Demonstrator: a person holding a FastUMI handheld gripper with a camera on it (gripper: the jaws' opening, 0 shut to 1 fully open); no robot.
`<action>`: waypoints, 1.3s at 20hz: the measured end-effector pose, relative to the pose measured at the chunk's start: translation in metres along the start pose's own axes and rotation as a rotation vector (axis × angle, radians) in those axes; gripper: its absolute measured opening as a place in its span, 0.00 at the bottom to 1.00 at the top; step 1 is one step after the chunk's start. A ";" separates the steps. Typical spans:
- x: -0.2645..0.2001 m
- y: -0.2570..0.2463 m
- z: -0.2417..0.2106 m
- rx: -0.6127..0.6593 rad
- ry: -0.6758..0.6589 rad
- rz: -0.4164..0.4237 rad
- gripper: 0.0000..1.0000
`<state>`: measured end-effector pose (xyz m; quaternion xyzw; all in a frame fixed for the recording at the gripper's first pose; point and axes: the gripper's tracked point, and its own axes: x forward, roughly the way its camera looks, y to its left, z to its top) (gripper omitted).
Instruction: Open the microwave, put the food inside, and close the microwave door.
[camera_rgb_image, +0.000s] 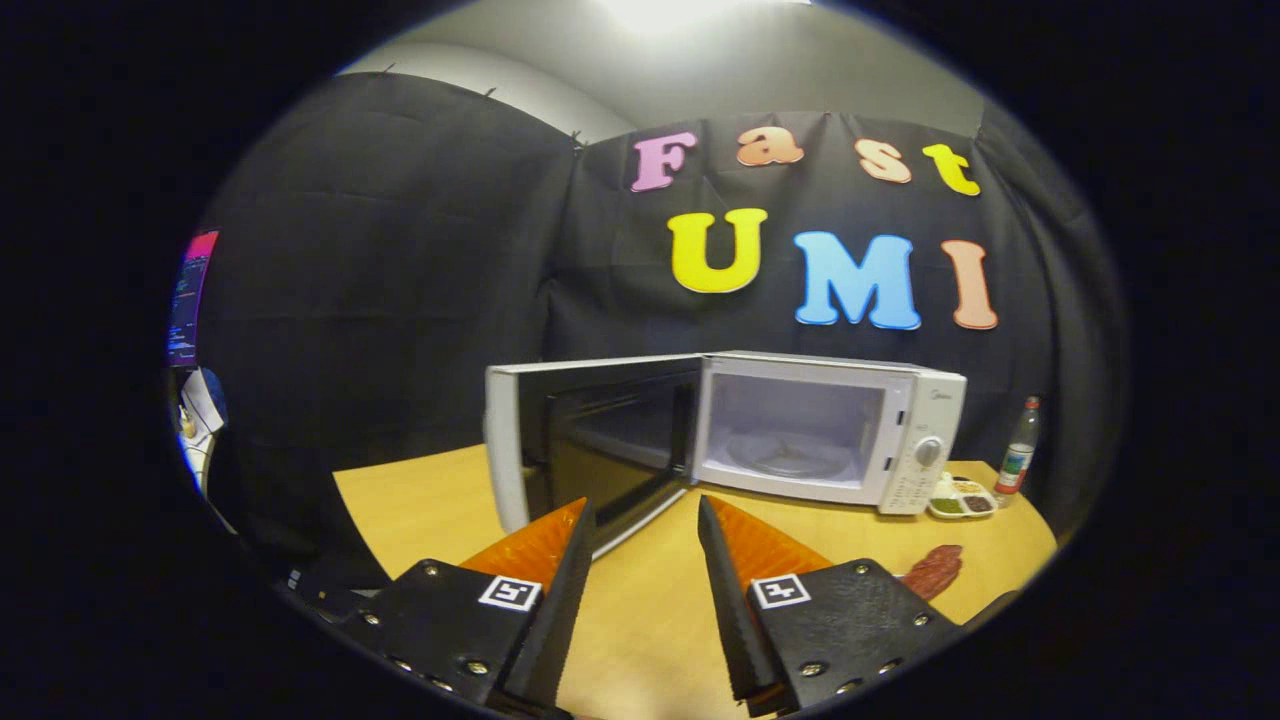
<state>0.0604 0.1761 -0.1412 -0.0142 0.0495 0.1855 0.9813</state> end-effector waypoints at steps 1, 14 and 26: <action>-0.001 -0.030 -0.001 -0.008 0.000 -0.063 0.66; 0.013 -0.225 -0.107 0.377 0.154 -0.288 0.83; 0.038 -0.203 -0.113 0.863 0.143 -0.088 0.09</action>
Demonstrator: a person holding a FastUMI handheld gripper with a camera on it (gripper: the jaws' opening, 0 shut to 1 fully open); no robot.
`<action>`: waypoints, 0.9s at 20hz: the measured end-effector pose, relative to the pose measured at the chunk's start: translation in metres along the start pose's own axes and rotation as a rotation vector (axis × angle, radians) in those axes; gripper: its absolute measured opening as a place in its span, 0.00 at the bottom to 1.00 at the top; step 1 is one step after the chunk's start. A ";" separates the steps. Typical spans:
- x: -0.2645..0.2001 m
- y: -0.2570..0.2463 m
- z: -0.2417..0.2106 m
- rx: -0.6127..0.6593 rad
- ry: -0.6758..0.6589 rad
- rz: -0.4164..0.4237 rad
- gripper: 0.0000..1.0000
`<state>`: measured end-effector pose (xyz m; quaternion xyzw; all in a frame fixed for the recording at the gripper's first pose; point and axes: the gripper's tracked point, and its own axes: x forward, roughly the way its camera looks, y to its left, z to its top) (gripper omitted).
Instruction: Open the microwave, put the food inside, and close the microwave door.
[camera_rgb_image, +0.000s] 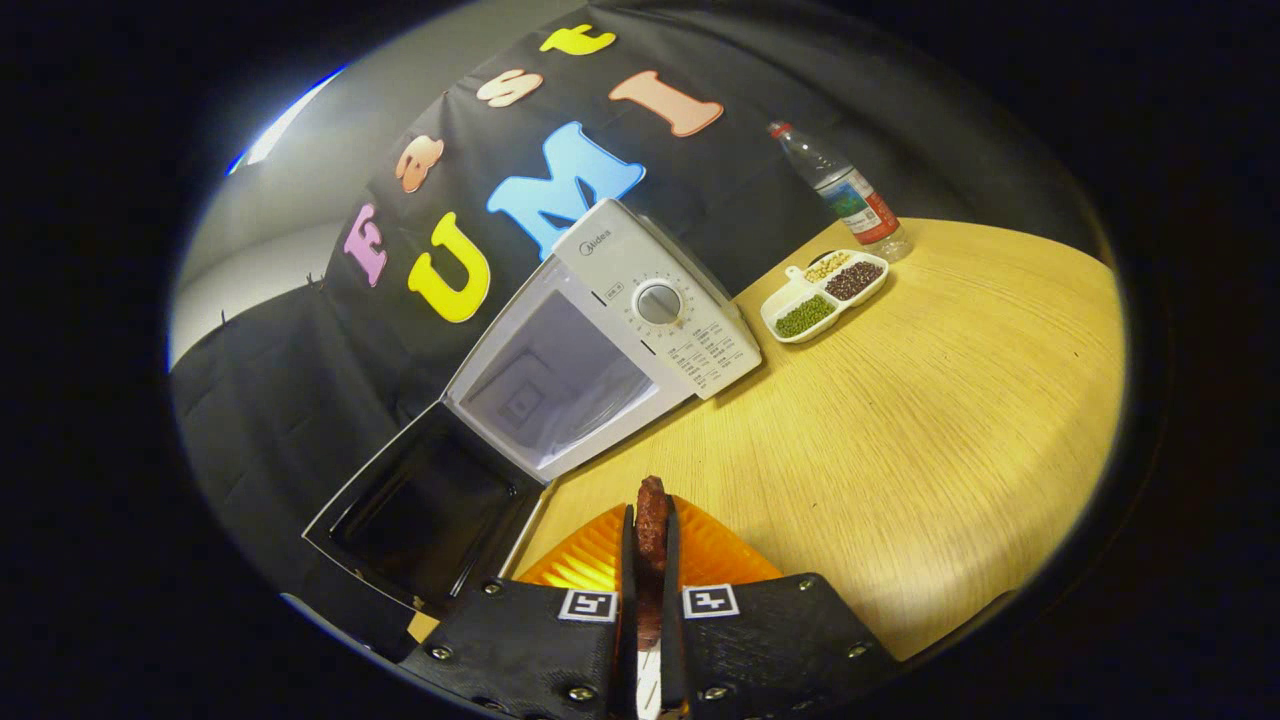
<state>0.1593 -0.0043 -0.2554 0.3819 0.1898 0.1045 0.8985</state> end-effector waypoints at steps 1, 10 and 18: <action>-0.002 0.000 -0.003 -0.019 -0.004 -0.013 0.09; 0.011 0.097 0.035 -0.086 -0.078 0.030 0.09; 0.105 0.155 0.046 -0.094 -0.155 0.040 0.09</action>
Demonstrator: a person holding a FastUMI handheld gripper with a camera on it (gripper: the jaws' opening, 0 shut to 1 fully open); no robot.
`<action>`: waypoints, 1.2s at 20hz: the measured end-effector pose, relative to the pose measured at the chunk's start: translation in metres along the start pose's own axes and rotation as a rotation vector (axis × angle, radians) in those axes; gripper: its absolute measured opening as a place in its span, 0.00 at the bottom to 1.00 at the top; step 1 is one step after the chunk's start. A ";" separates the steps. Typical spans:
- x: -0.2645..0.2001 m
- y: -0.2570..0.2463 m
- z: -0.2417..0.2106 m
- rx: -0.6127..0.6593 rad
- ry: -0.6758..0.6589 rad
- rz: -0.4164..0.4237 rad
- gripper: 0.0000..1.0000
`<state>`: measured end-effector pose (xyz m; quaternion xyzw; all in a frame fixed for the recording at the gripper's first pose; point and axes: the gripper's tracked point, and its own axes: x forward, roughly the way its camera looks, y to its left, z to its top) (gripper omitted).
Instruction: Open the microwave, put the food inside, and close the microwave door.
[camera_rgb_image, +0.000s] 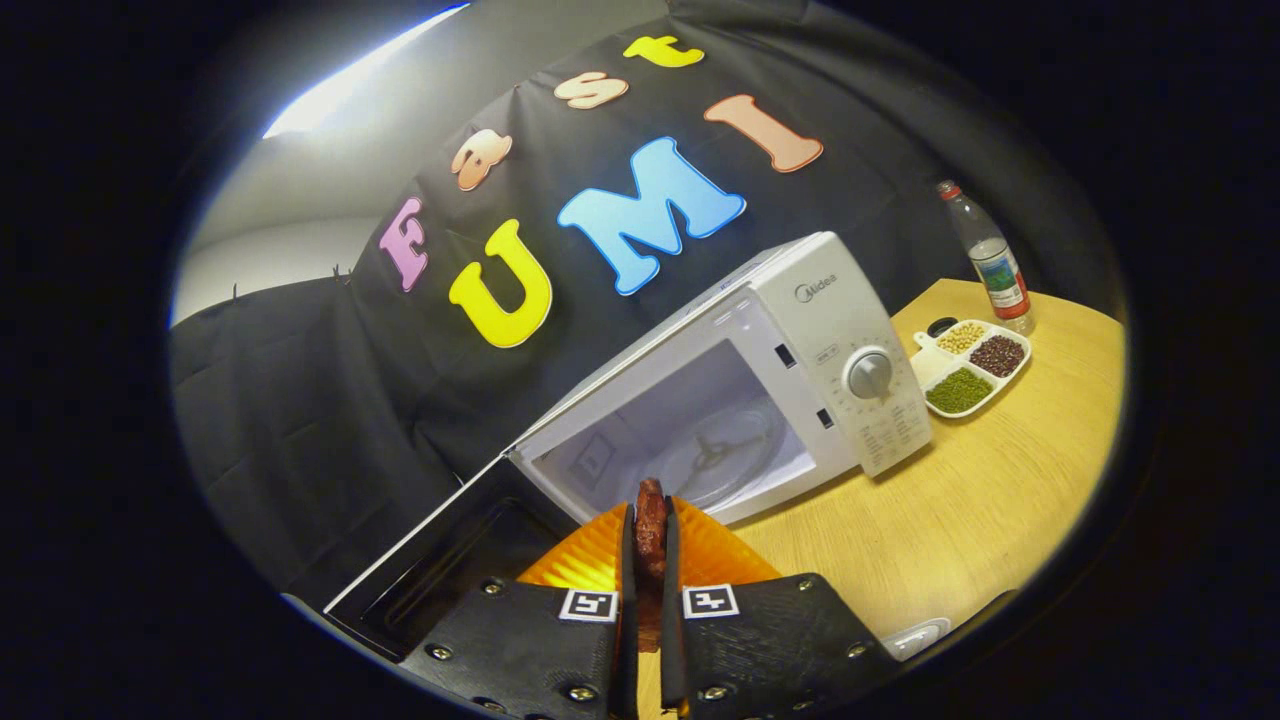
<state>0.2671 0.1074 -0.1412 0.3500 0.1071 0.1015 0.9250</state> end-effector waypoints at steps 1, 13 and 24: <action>0.016 0.001 -0.001 0.013 -0.001 -0.017 0.09; 0.178 -0.008 -0.022 0.183 -0.071 -0.137 0.09; 0.252 -0.066 -0.005 0.112 -0.244 -0.325 0.17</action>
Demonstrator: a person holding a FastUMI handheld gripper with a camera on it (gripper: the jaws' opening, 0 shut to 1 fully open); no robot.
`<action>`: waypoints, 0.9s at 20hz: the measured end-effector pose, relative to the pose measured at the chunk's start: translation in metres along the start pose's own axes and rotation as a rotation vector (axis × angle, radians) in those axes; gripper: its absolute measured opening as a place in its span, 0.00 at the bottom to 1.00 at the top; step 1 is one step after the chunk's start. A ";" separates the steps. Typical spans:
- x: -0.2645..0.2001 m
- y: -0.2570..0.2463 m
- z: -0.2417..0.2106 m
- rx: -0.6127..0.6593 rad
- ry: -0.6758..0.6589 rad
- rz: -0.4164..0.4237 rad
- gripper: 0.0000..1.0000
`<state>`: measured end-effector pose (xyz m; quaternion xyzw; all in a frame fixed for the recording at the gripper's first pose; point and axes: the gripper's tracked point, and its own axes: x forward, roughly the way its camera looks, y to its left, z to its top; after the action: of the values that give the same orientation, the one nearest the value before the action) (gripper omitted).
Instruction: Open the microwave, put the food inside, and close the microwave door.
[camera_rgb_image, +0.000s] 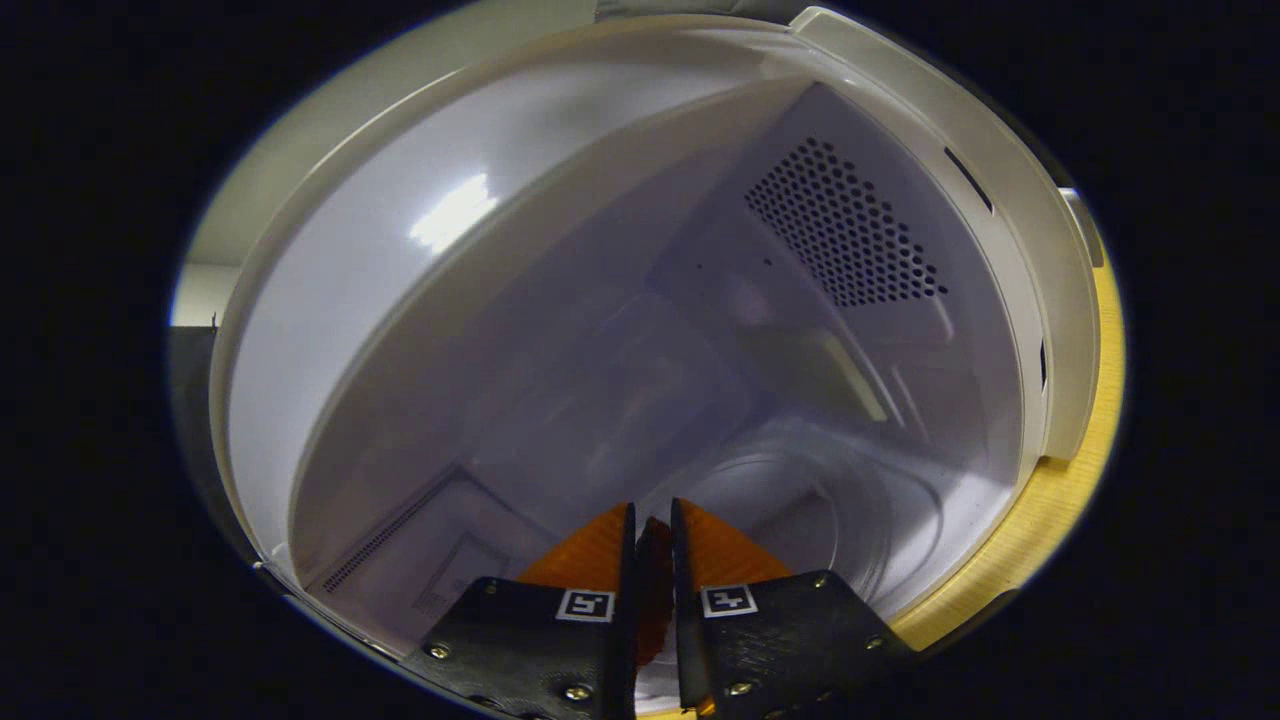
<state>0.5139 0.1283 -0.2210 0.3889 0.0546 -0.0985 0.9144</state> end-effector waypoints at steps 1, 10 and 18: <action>0.003 -0.006 0.004 -0.020 -0.012 -0.010 0.16; -0.057 0.020 -0.004 -0.215 0.099 0.135 0.80; -0.264 0.092 -0.010 -0.510 0.179 0.507 0.97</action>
<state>0.2771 0.2342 -0.1176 0.1569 0.0591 0.1824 0.9688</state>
